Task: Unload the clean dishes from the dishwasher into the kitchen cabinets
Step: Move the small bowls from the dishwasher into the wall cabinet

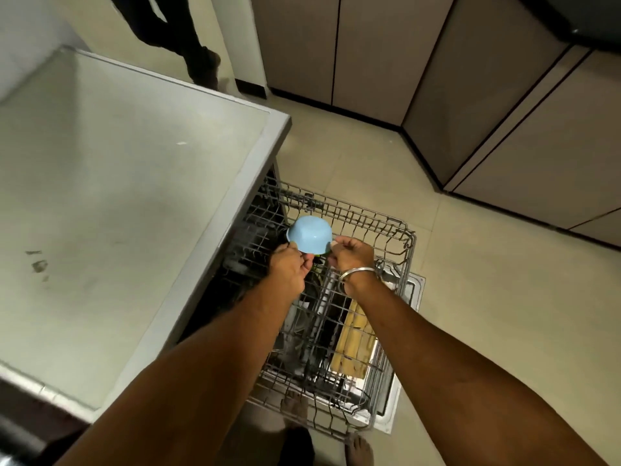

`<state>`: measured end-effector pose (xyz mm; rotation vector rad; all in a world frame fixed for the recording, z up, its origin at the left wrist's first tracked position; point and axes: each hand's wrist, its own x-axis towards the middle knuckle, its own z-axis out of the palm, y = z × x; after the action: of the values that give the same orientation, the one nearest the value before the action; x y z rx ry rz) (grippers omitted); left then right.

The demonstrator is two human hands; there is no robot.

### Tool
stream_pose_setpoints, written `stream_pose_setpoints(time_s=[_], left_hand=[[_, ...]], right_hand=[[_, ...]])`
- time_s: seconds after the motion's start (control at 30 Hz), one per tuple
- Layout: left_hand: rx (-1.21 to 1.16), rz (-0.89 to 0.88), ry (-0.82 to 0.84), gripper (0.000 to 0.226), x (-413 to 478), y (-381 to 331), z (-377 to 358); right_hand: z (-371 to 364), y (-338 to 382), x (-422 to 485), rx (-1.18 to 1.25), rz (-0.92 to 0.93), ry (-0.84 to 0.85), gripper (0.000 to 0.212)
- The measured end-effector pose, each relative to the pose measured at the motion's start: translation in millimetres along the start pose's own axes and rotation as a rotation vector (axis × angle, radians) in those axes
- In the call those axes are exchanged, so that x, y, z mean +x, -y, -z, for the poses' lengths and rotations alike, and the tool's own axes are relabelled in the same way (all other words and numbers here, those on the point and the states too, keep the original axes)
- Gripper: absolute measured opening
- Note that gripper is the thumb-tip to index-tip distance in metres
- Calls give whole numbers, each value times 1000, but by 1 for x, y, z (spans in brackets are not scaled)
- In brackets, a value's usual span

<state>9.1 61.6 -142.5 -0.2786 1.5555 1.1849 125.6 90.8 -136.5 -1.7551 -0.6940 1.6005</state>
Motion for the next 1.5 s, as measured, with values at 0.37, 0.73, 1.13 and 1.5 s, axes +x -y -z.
stream_pose_setpoints(time_s=[0.37, 0.73, 1.13, 1.5], left_hand=[[-114, -244, -45, 15, -176, 9, 27], [-232, -353, -35, 16, -330, 31, 78], [-413, -497, -49, 18, -459, 65, 236], [-632, -686, -220, 16, -598, 108, 436]], right_hand=[[58, 53, -125, 26, 122, 185, 10], [113, 74, -268, 73, 212, 347, 15], [111, 27, -452, 21, 365, 627, 18], [70, -57, -658, -30, 364, 991, 25]])
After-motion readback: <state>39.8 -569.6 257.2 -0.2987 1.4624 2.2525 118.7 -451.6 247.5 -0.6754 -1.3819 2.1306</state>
